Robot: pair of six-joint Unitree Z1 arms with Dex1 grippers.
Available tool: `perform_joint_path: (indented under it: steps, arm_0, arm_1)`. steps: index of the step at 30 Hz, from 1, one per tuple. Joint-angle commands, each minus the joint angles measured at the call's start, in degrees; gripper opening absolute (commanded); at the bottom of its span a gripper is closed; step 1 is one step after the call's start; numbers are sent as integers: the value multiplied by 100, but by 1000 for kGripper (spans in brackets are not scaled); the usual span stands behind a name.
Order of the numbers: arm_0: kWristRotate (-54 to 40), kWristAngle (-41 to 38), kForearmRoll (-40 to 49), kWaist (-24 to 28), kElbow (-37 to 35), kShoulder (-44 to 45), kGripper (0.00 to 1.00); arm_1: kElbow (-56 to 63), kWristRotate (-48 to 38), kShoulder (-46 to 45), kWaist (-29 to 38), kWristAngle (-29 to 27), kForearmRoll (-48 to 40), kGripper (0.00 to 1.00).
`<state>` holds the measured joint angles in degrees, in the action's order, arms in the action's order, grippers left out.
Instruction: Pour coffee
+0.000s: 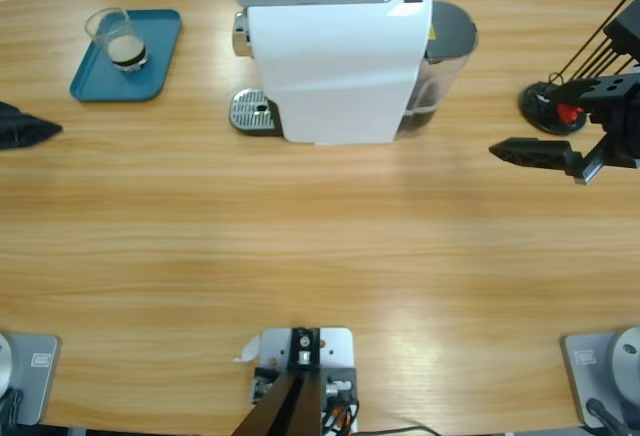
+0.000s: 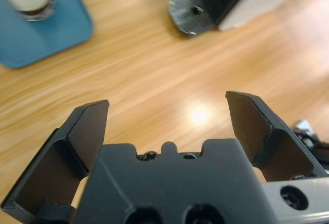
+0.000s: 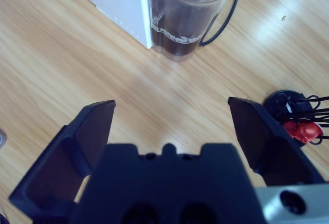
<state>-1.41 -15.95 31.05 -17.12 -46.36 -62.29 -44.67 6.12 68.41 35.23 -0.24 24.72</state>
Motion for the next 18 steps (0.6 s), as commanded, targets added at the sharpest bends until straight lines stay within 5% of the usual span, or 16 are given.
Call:
perform_joint_path:
  steps: [1,4,18]
  arm_0:
    - [690,392,-88,-309,190,224,991]
    - [-126,614,108,-573,188,64,987]
    - [13,382,170,-575,571,1142,989]
  arm_1:
    - [188,-41,-142,45,24,94,1000]
    - [195,-41,-152,45,24,94,1000]
    - [199,-59,-372,45,-86,300,1000]
